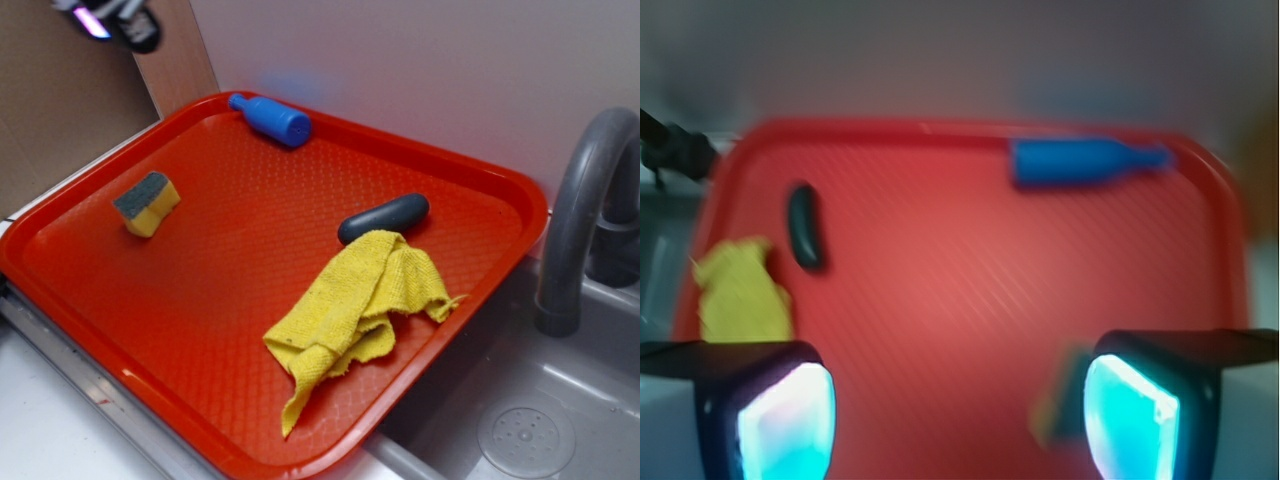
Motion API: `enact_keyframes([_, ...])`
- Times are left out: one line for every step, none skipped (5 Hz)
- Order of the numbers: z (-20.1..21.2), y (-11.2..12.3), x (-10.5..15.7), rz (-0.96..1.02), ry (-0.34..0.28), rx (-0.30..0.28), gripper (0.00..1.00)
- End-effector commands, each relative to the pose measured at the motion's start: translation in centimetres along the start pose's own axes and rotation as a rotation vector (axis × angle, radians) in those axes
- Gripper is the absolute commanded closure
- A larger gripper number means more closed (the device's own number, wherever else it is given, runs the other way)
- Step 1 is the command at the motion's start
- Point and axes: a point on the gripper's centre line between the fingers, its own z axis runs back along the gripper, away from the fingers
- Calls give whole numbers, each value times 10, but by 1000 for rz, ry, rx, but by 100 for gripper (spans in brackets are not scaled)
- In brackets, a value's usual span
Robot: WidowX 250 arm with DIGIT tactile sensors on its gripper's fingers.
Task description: Grab the plastic pickle.
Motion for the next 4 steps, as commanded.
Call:
enact_keyframes([-27, -67, 42, -157, -25, -66, 0])
enact_keyframes([-58, -88, 44, -190, 54, 1, 0])
enact_keyframes([-85, -94, 38, -205, 108, 15, 0])
enact_keyframes([-112, -98, 30, -215, 178, 10, 0])
